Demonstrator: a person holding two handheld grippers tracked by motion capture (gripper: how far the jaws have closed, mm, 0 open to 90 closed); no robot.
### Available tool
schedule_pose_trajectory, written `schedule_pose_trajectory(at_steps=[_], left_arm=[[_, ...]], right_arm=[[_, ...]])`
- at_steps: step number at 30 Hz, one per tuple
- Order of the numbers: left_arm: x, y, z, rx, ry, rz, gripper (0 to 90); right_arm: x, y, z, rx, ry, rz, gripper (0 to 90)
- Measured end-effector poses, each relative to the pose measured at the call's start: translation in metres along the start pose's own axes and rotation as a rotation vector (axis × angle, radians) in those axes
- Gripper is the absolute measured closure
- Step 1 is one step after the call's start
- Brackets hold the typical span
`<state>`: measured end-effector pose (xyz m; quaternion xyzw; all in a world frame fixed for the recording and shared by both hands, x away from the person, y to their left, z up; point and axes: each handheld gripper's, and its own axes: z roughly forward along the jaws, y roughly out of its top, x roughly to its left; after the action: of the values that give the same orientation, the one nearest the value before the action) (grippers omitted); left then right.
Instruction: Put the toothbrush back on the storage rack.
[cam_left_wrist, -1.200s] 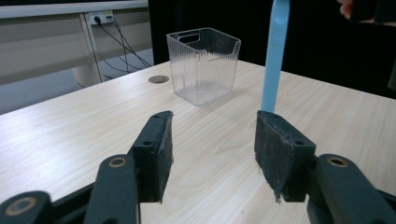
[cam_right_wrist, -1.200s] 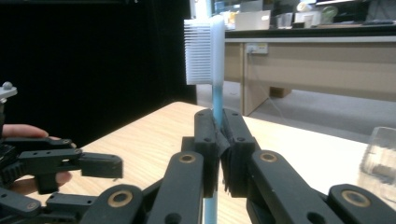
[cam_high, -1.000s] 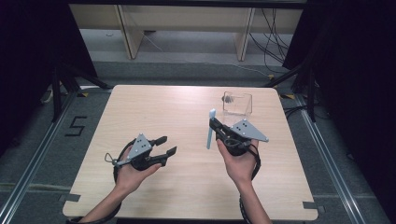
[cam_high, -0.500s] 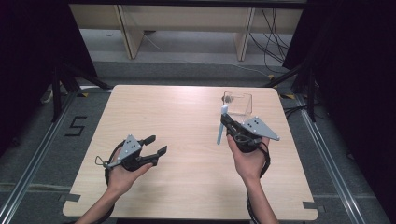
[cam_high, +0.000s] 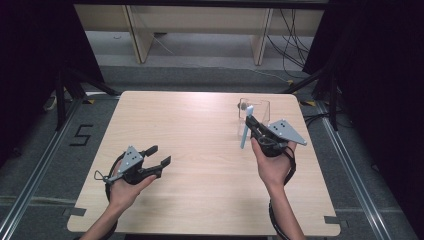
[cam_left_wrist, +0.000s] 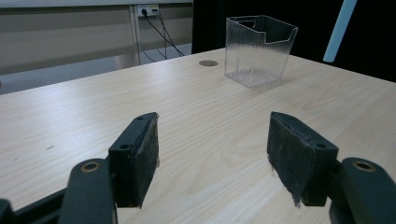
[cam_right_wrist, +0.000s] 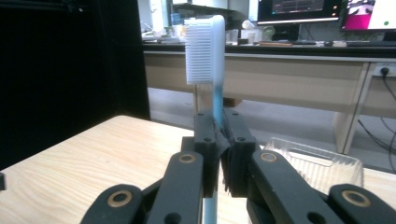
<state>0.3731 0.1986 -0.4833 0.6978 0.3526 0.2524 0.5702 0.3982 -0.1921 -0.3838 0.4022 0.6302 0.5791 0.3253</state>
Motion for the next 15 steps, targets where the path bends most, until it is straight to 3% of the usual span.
schedule_pose_trajectory(at_steps=[15], left_arm=[[0.01, -0.006, -0.004, -0.005, 0.039, -0.028, 32.2]], right_arm=[[-0.018, 0.007, 0.001, -0.01, -0.06, -0.008, 86.1]])
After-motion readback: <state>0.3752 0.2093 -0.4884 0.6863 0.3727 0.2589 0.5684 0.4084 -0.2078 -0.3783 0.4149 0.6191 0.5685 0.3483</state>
